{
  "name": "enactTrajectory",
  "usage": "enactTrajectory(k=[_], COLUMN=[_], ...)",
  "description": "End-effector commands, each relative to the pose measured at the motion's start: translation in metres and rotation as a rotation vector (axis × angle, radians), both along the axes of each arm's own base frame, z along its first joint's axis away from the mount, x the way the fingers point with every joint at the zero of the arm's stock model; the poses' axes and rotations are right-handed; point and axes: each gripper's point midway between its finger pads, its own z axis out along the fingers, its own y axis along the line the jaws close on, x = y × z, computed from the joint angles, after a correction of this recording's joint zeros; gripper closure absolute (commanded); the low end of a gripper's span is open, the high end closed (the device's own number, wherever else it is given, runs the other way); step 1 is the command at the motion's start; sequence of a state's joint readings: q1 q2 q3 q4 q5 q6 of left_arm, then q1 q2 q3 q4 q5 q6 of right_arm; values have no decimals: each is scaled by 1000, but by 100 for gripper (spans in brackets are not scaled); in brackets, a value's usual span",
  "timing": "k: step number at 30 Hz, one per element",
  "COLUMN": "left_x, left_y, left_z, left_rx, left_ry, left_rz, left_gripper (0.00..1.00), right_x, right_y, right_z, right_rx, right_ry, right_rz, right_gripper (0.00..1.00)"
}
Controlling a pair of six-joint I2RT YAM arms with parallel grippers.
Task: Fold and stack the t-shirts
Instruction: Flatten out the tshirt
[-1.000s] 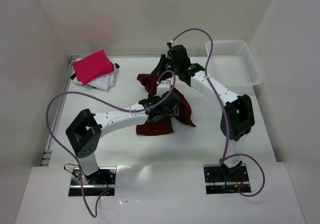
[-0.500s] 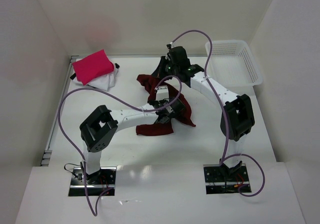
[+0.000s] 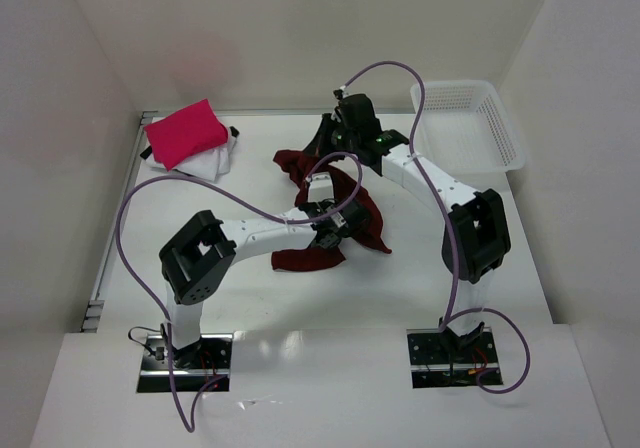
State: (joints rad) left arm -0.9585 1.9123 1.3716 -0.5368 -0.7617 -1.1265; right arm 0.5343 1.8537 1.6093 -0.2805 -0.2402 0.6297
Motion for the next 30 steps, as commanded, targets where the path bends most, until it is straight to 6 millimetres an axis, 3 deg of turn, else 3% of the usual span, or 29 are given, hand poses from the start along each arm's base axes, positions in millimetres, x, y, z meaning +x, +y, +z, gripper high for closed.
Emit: enactTrajectory(k=[1, 3, 7, 11, 14, 16, 20, 23, 27, 30], left_x=[-1, -3, -24, -50, -68, -86, -110, -121, -137, -147], left_y=[10, 14, 30, 55, 71, 81, 84, 90, 120, 157], left_z=[41, 57, 90, 154, 210, 237, 253, 268, 303, 334], left_rx=[-23, -37, -62, -148, -227, -249, -204, -217, -315, -390], left_ry=[-61, -79, -74, -138, -196, -205, -118, -109, -228, -363], left_rz=[-1, -8, -91, -184, -303, -397, -533, -562, -514, -426], left_gripper=[100, 100, 100, 100, 100, 100, 100, 100, 100, 100], right_x=[-2, -1, -1, -4, -15, -30, -63, -113, -165, -192], right_y=[-2, -5, -12, -28, -49, -68, -93, -121, -149, -165], right_z=[52, 50, 66, 98, 139, 170, 215, 267, 297, 309], right_rx=[43, 26, 23, 26, 48, 66, 135, 236, 278, 307], right_ry=[-122, -121, -149, -210, -284, -332, -394, -486, -537, -573], right_rz=[-10, -17, -51, -118, -181, -224, -263, -275, -279, -281], right_gripper=[99, 99, 100, 100, 100, 100, 100, 100, 100, 100])
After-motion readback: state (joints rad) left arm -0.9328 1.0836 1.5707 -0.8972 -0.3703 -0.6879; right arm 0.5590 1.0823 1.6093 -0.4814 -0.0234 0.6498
